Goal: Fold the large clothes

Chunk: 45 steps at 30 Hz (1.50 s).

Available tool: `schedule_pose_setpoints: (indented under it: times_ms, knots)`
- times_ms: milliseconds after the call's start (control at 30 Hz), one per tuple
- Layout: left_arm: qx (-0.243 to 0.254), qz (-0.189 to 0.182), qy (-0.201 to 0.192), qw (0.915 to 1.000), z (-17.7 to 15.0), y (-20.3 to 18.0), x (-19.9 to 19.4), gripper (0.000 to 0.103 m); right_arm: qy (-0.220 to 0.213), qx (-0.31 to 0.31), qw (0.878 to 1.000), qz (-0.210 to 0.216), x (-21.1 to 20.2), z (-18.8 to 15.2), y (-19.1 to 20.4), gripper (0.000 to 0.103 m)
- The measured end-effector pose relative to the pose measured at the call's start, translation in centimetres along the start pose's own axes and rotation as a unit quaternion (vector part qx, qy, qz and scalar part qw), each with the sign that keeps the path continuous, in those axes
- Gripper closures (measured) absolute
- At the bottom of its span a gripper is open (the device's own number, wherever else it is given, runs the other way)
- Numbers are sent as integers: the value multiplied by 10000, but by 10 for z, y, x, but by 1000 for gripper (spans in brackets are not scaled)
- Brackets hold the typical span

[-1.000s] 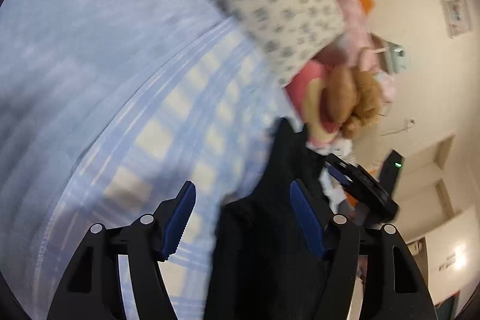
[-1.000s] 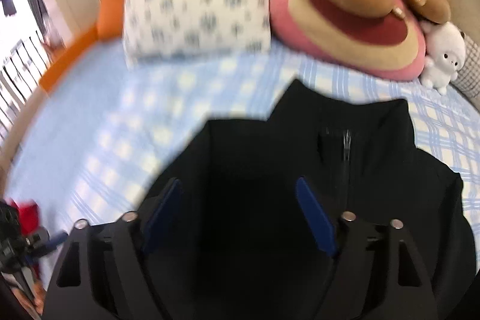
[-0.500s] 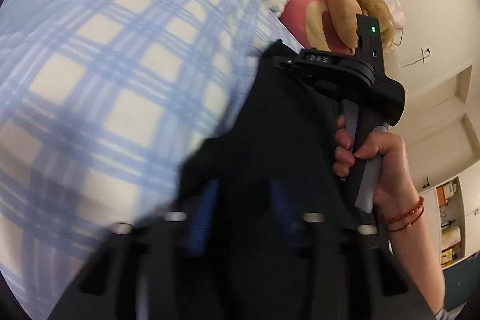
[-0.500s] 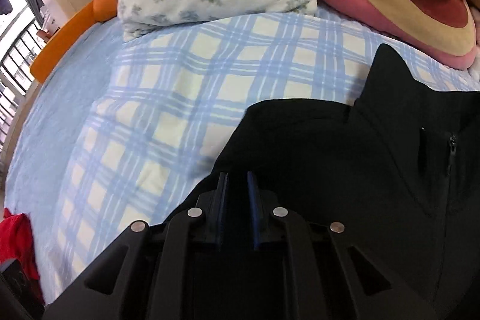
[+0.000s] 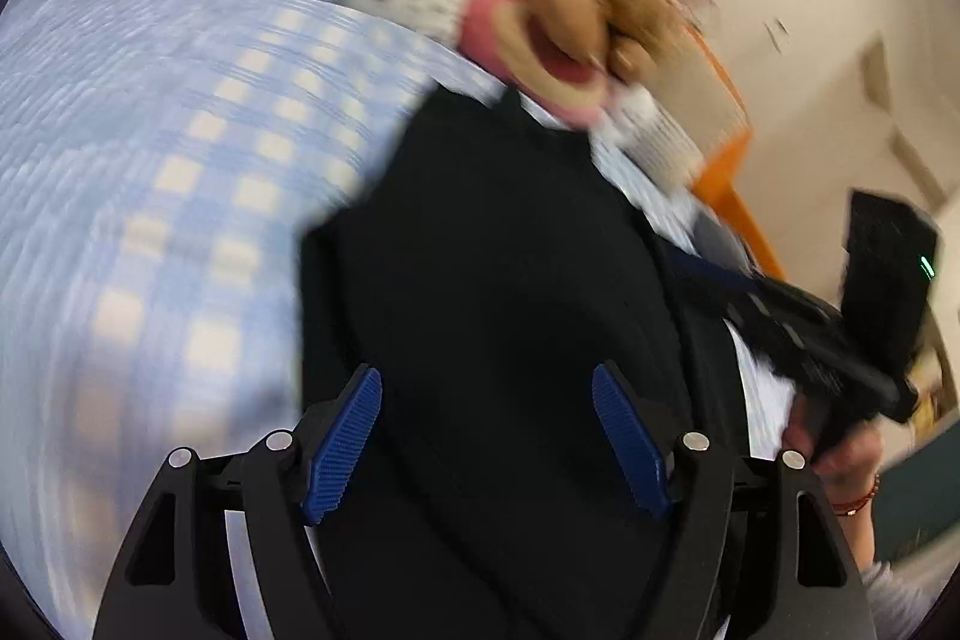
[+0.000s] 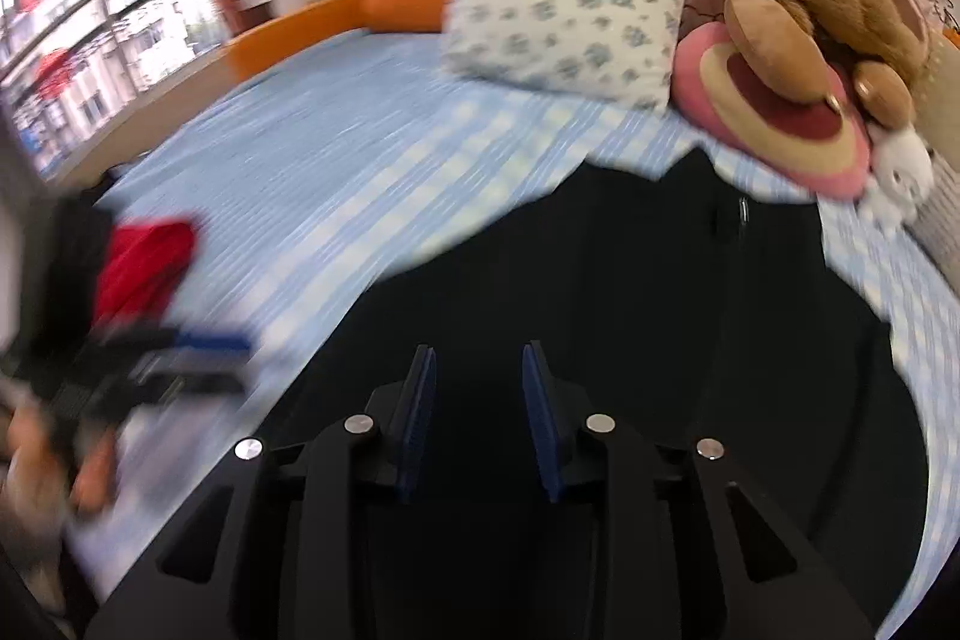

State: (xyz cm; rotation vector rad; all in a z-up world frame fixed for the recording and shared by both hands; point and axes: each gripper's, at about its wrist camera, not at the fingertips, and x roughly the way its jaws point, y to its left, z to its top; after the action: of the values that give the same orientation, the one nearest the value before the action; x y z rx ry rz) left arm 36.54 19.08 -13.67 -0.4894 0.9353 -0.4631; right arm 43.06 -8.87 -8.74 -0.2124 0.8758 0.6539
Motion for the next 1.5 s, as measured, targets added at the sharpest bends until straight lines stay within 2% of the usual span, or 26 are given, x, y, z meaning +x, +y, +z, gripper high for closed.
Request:
schedule_pose_setpoints:
  times_ms: [67,100,167,200,267,367,400,433,533,567,600,667,700,733,800,900,967,1033,1100,1200,1233,1267,1367,1433,1500]
  knots:
    - [90,-133,245,9996,-31,-16,-1,27,-76,52,9999,68,-36,-42,15,71]
    - [194,-91,378,9991,-47,-24,3,27,-129,201,9996,158,-57,-72,22,71]
    - [311,89,484,9983,-67,-33,8,27,-147,337,9992,154,-78,-109,35,71]
    - [225,86,592,9980,-78,-31,13,27,-180,421,9989,140,-88,-133,44,71]
    - [13,159,725,9972,-92,-23,21,28,-72,557,9980,296,-93,-159,59,72]
    - [159,372,521,9978,-102,-29,19,28,139,998,9938,476,-78,-196,69,72]
    - [221,494,513,9972,-103,-33,20,28,360,1013,9935,364,-62,-209,74,72]
    - [271,575,539,9965,-104,-36,21,27,358,960,9944,270,-56,-217,77,72]
    - [276,596,560,9963,-95,-40,13,27,71,885,9960,56,-67,-211,89,71]
    - [266,592,474,9968,-88,-40,3,27,-216,872,9960,5,-80,-206,95,68]
    - [263,654,345,9969,-78,-38,-10,27,-435,826,9956,-17,-90,-201,102,61]
    - [154,671,123,9975,-60,-28,-34,18,-703,541,9961,-21,-102,-193,122,19]
    - [75,667,-7,9977,-51,-23,-49,12,-854,331,9958,-24,-107,-190,134,18]
    - [32,720,-102,9974,-45,-19,-60,11,-999,24,9950,0,-109,-185,154,19]
    - [-48,857,-288,9959,-40,-9,-85,10,-1018,-396,9940,0,-106,-180,185,19]
    - [-366,938,-471,9938,-43,13,-118,9,-859,-1022,9910,114,-87,-175,240,20]
    - [-601,906,-526,9927,-49,24,-128,9,-688,-1295,9891,143,-72,-177,266,25]
    - [-810,882,-560,9912,-60,40,-137,9,-501,-1588,9860,-92,-51,-179,291,29]
    - [-938,833,-558,9905,-70,52,-138,9,-347,-1806,9814,-546,-29,-181,310,30]
    - [-1097,738,-492,9900,-86,73,-142,9,-177,-2073,9724,-1055,-5,-193,321,30]
    - [-1130,717,-477,9899,-88,76,-139,9,10,-2316,9645,-1272,6,-197,331,32]
    - [-1174,699,-464,9895,-92,80,-138,9,140,-2420,9617,-1283,15,-206,333,37]
    - [-1286,706,-404,9884,-100,96,-140,9,248,-2591,9524,-1589,27,-221,336,39]
    - [-1349,699,-352,9878,-103,105,-140,9,293,-2483,9539,-1659,30,-218,335,39]
    - [-1325,688,-329,9882,-101,108,-141,9,356,-2284,9556,-1829,30,-210,327,43]
